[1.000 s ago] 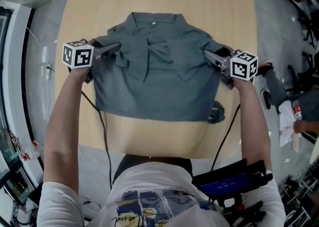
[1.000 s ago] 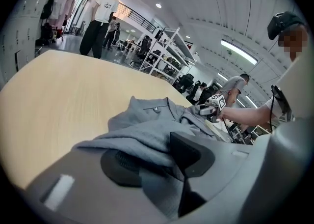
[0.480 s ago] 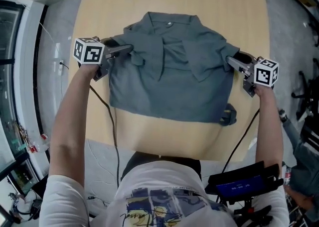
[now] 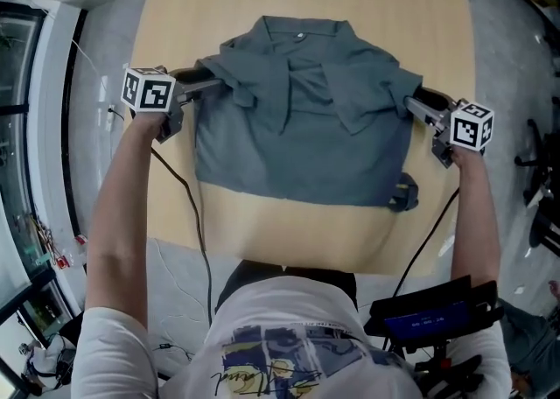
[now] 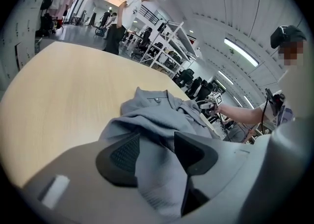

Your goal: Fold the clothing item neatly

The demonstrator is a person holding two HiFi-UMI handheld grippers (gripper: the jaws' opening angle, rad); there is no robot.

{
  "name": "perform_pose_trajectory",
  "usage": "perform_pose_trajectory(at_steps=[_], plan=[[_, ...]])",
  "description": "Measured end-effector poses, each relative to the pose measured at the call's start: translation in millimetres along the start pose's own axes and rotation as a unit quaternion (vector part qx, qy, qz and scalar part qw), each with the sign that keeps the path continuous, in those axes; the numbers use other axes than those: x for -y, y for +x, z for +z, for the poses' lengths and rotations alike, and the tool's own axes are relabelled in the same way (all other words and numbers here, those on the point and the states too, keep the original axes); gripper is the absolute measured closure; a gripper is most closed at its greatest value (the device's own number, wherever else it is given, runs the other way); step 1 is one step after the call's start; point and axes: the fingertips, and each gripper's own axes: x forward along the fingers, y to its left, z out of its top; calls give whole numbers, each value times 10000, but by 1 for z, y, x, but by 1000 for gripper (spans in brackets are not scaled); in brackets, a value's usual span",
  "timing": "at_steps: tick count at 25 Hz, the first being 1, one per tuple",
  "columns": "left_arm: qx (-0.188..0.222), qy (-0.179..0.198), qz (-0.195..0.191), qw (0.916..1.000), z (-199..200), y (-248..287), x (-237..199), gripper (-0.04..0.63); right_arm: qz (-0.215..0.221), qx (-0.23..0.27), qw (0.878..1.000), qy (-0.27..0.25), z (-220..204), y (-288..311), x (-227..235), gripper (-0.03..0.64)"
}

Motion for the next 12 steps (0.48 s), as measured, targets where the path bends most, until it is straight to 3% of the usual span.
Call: perform_pose_trajectory(at_steps=[12], plan=[[437, 82, 213, 9988, -2, -38, 12, 365, -451, 20, 9990, -3, -19, -46, -10, 425]])
